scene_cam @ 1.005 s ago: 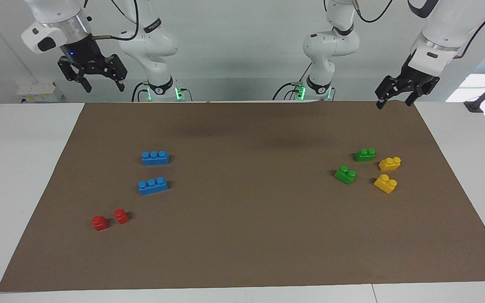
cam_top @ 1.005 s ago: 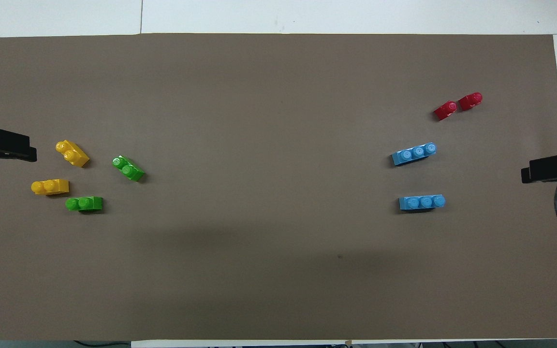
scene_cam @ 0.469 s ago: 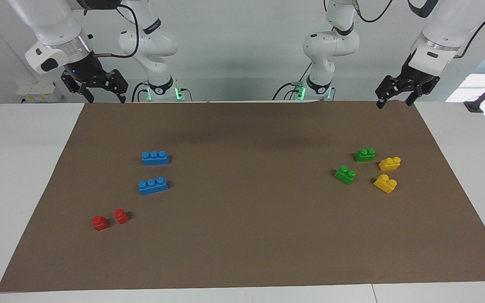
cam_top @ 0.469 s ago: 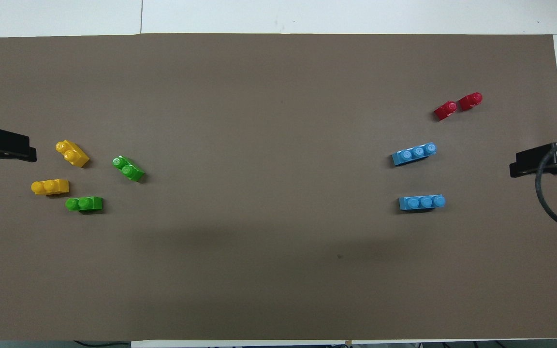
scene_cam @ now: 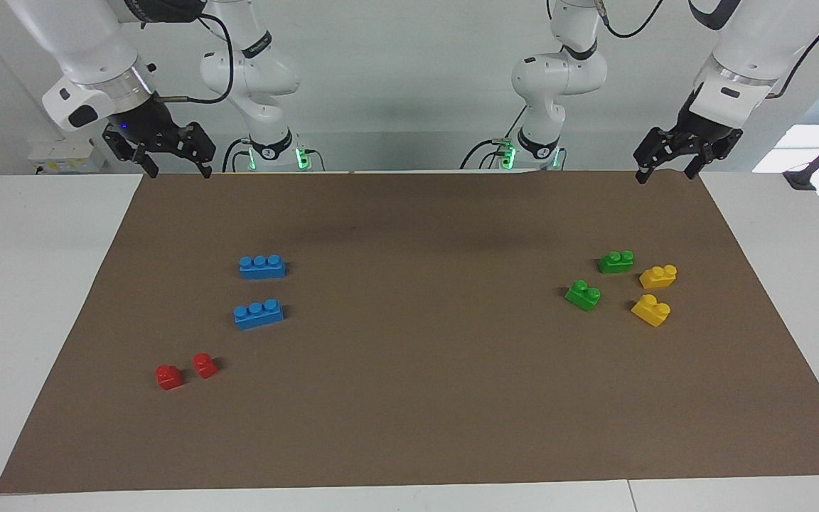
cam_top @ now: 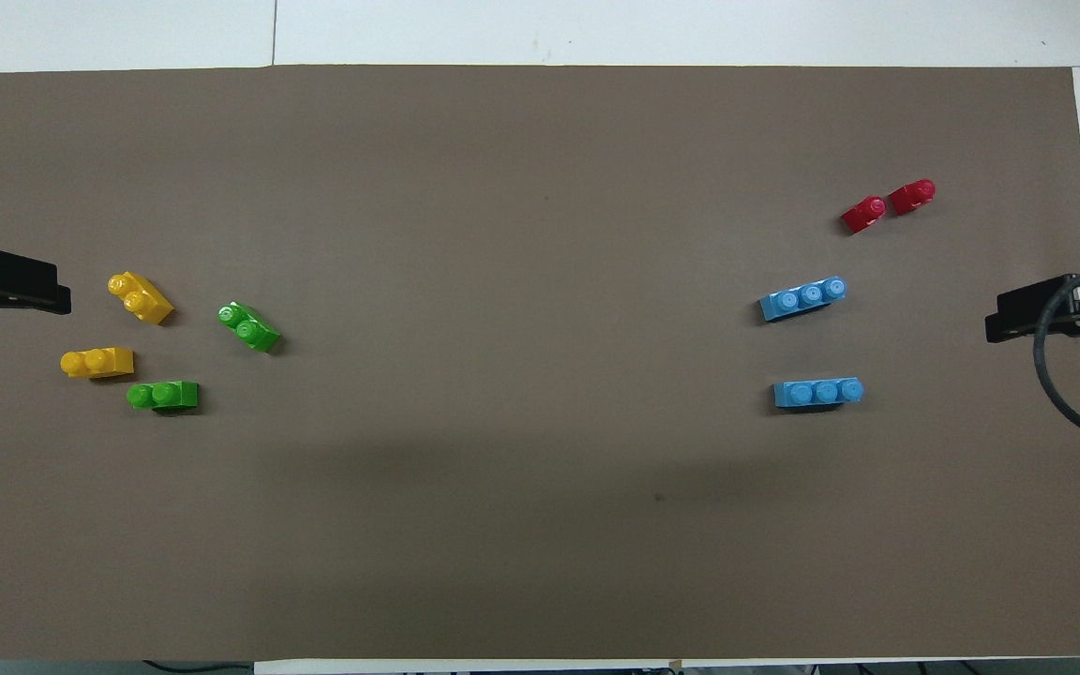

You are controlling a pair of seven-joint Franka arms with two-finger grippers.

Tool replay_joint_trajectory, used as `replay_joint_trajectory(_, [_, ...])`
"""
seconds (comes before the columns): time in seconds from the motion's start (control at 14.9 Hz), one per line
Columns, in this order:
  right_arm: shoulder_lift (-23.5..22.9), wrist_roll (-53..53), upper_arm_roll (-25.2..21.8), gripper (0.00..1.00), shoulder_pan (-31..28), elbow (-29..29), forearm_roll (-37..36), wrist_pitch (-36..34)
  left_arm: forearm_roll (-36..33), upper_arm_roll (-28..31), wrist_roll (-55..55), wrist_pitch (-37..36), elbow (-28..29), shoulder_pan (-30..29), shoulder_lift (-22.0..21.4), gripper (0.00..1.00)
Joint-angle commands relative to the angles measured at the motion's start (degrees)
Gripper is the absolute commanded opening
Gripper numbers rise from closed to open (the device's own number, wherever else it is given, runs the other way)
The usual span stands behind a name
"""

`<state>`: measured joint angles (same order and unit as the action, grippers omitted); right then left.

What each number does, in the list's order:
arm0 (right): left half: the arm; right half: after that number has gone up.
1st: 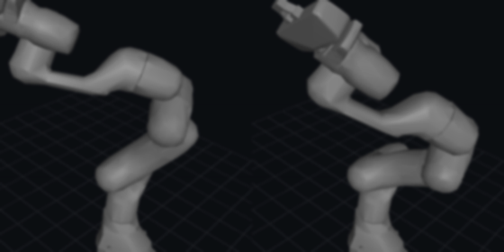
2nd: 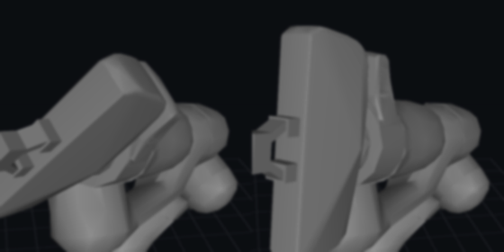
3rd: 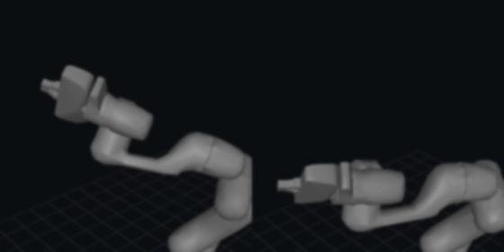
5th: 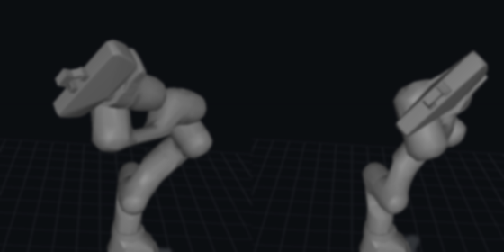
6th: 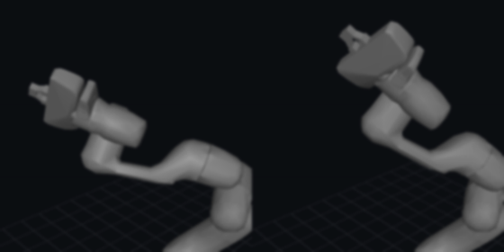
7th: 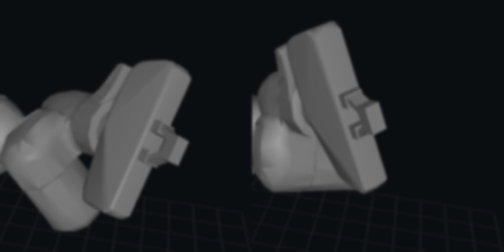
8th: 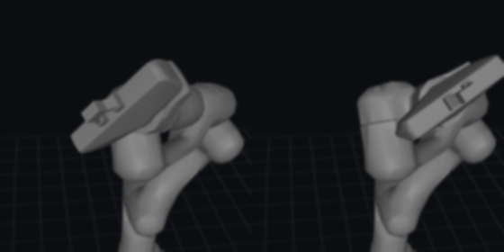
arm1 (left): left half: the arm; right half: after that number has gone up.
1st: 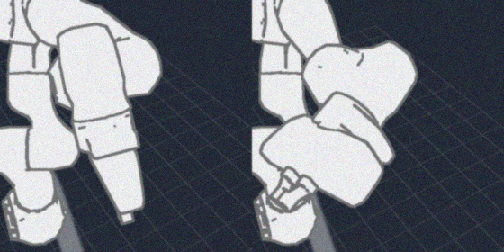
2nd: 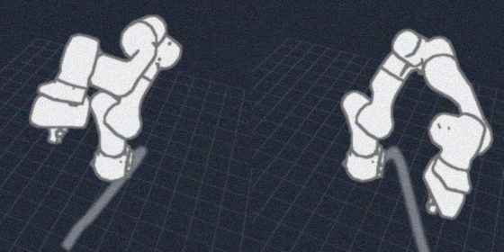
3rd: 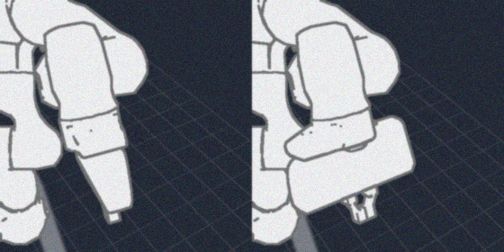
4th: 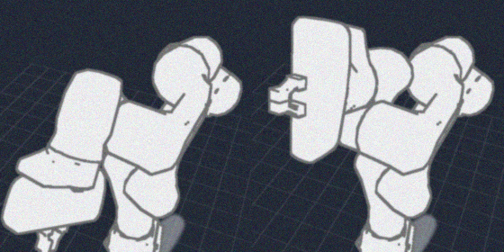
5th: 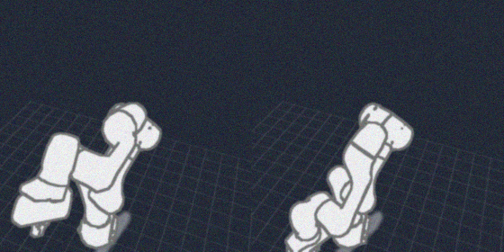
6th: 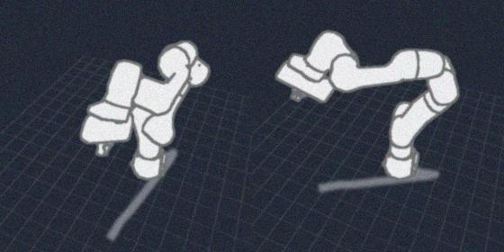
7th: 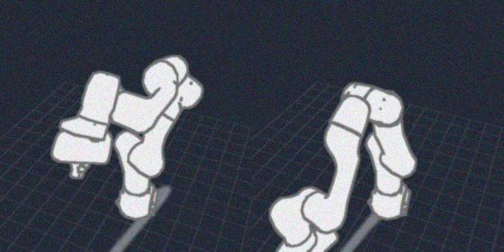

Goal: Remove green block with left arm and hold with right

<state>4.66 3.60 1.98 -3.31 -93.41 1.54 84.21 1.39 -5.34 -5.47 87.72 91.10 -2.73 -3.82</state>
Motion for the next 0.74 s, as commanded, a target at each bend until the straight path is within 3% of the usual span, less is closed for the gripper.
replay_joint_trajectory(0.0, [-0.6, 1.0, 0.6, 1.0, 0.5, 1.1, -4.1, 0.1, 0.8, -0.6, 1.2, -1.1, -0.9, -1.1, 0.4, 1.0])
replay_joint_trajectory(0.67, [-0.2, 1.9, 0.6, 1.0, -0.2, 0.2, -3.3, 0.4, 1.0, -0.6, 1.2, -1.4, -1.2, -1.0, 0.4, 1.0])
